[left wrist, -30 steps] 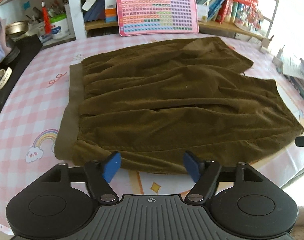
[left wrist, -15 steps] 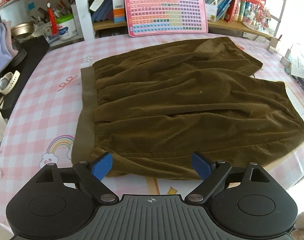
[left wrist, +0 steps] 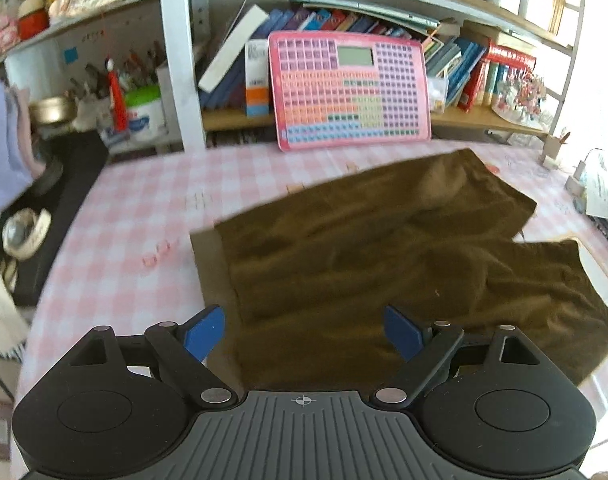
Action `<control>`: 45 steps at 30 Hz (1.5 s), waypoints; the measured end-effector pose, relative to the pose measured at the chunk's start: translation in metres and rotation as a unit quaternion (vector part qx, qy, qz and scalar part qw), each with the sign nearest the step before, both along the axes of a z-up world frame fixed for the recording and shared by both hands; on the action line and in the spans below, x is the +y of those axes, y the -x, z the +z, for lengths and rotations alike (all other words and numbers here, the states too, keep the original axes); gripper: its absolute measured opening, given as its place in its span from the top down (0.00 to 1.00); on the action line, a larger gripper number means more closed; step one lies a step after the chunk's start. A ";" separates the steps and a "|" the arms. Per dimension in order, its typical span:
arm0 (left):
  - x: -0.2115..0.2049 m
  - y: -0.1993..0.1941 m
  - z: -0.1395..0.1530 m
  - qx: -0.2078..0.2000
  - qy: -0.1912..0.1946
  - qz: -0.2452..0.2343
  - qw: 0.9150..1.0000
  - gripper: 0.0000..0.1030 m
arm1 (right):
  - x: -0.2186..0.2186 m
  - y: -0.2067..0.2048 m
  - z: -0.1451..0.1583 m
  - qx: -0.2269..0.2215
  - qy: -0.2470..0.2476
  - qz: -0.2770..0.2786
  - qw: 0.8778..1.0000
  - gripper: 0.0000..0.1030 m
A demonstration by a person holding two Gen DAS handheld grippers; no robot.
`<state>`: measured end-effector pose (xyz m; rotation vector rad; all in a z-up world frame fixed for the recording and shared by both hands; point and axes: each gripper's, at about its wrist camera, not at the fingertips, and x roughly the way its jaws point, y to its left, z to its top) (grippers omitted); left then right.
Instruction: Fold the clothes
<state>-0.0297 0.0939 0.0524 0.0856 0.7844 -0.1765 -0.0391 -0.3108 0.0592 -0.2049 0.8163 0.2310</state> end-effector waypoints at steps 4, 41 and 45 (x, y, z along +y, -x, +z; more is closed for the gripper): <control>0.004 -0.029 0.005 -0.007 -0.026 0.007 1.000 0.13 | -0.011 -0.064 0.009 -0.009 0.003 0.067 0.998 0.11; -0.003 -0.210 -0.085 0.124 -0.065 -0.004 0.990 0.28 | -0.015 -0.366 -0.110 0.096 -0.018 0.200 0.975 0.48; 0.000 -0.213 -0.085 0.132 -0.036 -0.012 0.991 0.47 | -0.015 -0.365 -0.106 0.103 -0.024 0.207 0.973 0.82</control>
